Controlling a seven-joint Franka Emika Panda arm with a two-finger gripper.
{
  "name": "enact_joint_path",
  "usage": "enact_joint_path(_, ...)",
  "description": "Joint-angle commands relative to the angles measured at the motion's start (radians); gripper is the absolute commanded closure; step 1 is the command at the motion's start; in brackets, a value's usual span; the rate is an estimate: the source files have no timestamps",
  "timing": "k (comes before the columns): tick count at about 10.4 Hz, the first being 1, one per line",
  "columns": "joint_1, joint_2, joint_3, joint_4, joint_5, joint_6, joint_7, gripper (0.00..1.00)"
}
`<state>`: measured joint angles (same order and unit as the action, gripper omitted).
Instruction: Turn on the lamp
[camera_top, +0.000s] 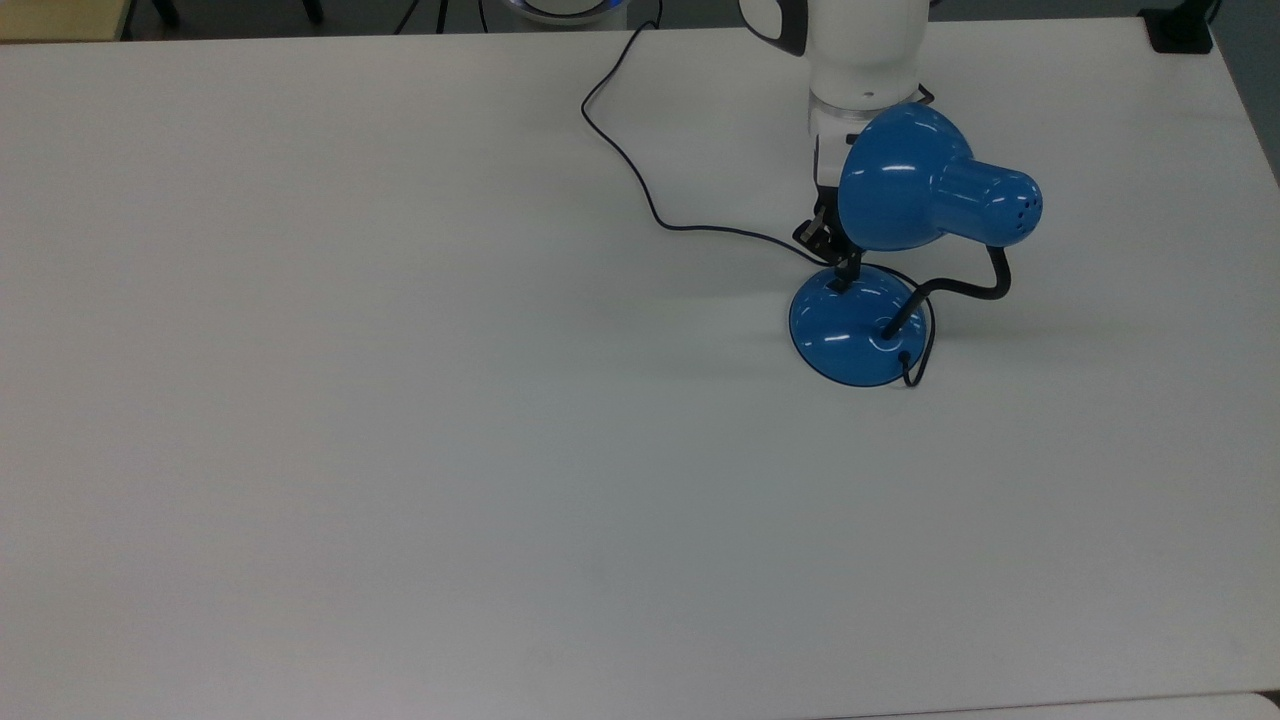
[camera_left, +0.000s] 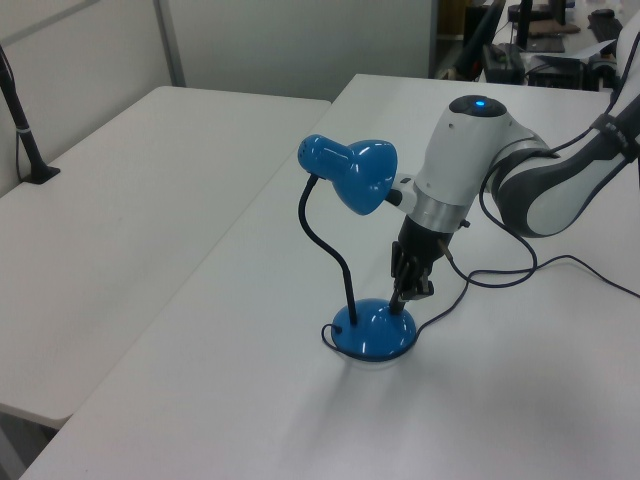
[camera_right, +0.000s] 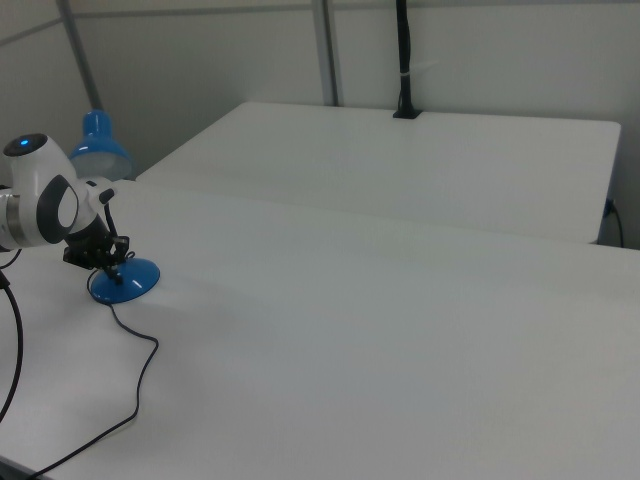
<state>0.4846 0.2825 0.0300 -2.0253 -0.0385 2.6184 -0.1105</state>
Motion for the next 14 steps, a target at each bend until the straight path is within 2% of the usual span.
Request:
enact_joint_path(1, -0.015, 0.006, 0.010, 0.004, 0.009, 0.023, -0.026, 1.00)
enact_joint_path(9, -0.017, 0.058, 0.010, 0.033, 0.002, 0.044, -0.026, 1.00)
enact_joint_path(12, -0.023, 0.049, 0.010, 0.028, 0.002, 0.049, -0.031, 1.00)
enact_joint_path(13, -0.035, 0.022, 0.010, 0.022, 0.003, 0.022, -0.022, 1.00)
enact_joint_path(14, -0.049, -0.012, 0.010, 0.020, 0.005, -0.080, -0.014, 1.00)
